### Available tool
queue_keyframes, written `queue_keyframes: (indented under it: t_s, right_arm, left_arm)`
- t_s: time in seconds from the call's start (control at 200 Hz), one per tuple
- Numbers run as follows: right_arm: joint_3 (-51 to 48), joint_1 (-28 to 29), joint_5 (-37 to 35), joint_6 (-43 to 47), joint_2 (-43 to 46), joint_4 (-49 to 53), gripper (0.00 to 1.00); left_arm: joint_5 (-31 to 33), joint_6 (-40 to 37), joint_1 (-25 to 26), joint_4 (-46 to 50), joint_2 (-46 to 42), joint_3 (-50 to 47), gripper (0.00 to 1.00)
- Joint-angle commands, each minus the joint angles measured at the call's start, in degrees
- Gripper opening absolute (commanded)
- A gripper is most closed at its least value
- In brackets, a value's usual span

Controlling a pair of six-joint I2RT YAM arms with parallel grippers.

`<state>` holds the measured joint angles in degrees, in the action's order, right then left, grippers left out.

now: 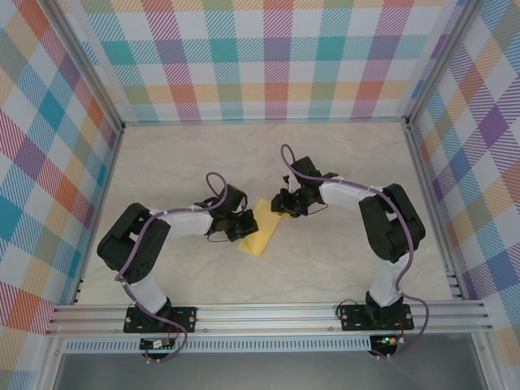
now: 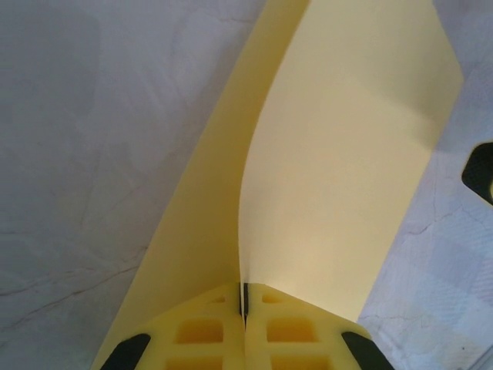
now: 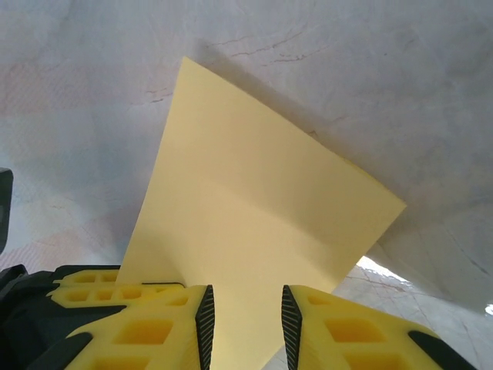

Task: Fold a paper plane with a square sheet of paper (pick it up from the middle)
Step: Fold the triangle a second time at the center of the table.

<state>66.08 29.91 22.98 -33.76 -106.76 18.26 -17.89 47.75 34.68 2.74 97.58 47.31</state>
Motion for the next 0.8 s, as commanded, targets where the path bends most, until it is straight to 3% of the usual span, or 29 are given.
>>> queue_keyframes:
  t_s: [0.0, 0.165, 0.27, 0.6, 0.795]
  right_arm:
    - [-0.5, 0.3, -0.2, -0.9, 1.8, -1.7, 0.30]
    - [0.8, 0.3, 1.8, -1.5, 0.8, -2.6, 0.31]
    - [1.4, 0.3, 2.0, -2.0, 1.2, -2.6, 0.31]
    - [-0.7, 0.2, -12.7, -3.6, 10.2, 2.2, 0.31]
    - [-1.5, 0.2, -11.7, -3.5, 11.3, 1.7, 0.32]
  left_arm:
    - [5.3, 4.6, -0.5, -2.7, -3.5, -1.8, 0.02]
    - [9.3, 7.8, -0.5, -5.0, -5.5, -3.3, 0.03]
    - [7.4, 8.5, -0.5, -6.2, -6.0, -3.3, 0.03]
    - [9.5, 9.1, -0.3, -3.3, -11.3, -3.0, 0.04]
    - [8.1, 8.8, 2.4, -5.9, -6.9, -0.6, 0.04]
